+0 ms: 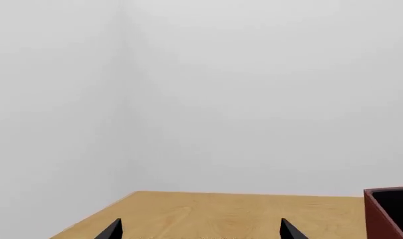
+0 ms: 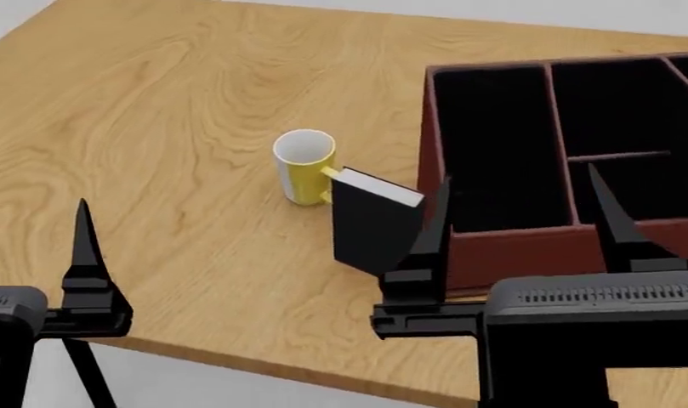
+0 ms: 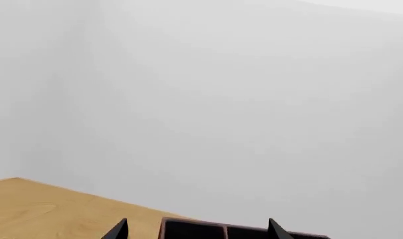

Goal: Pick up the book and place it in the back compartment of the caddy.

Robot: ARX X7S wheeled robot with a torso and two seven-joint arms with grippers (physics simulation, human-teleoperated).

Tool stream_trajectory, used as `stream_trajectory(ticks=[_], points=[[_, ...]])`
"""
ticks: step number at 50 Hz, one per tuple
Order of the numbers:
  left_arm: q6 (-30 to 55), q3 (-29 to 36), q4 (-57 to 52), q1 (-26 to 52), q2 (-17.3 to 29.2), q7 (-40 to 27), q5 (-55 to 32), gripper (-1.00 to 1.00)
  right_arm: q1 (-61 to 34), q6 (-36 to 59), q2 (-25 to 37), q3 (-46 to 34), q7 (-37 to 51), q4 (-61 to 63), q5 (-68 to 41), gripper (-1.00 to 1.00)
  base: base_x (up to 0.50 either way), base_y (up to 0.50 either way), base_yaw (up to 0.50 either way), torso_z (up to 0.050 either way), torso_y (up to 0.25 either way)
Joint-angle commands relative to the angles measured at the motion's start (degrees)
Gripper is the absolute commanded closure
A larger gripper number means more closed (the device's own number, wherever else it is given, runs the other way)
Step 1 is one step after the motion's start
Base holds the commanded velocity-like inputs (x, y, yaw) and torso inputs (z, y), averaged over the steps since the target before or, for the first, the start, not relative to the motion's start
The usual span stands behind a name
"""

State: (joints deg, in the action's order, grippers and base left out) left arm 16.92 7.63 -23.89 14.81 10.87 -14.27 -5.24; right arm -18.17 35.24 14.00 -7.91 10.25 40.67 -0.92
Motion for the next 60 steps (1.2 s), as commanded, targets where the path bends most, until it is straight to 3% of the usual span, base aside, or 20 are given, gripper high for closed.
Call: stream_trajectory(ticks=[1, 11, 22, 30, 50, 60], points=[[0.86, -1.33, 0.58, 0.58, -0.48, 1.84, -1.51, -1.00, 0.52, -1.64, -1.61, 1.89, -0.26, 0.73, -1.21, -1.00, 0.00, 0.00, 0.50, 0.000, 0.000], [1.20, -1.07, -0.07, 0.52, -0.10, 1.59, -1.98, -1.00, 0.90, -1.01, -0.17, 1.06, -2.47, 1.54, -3.04, -1.00, 0.00, 0.00, 0.00, 0.000, 0.000], [1.45, -1.34, -0.34, 0.79, -0.01, 0.87, -2.40, -1.00, 0.72, -0.23, -0.52, 3.47, -2.33, 3.02, -5.66, -1.00, 0.13, -0.48, 0.00, 0.000, 0.000], [3.27, -7.17, -6.83, 1.70, 1.92, -0.15, -6.45, -1.00, -2.26, 7.24, 2.20, 10.45, -2.11, 12.22, -7.59, -1.00, 0.13, -0.48, 0.00, 0.000, 0.000], [0.82, -8.09, -6.50, 1.32, 3.14, -1.21, -6.15, -1.00, -1.74, 6.60, 3.64, 12.58, -2.99, 11.64, -9.13, -1.00, 0.13, -0.48, 0.00, 0.000, 0.000], [2.00, -7.41, -7.36, 1.51, 3.51, -1.56, -6.33, -1.00, -0.13, 4.65, 4.23, 11.55, -2.89, 12.02, -8.42, -1.00, 0.03, -0.02, 0.00, 0.000, 0.000]])
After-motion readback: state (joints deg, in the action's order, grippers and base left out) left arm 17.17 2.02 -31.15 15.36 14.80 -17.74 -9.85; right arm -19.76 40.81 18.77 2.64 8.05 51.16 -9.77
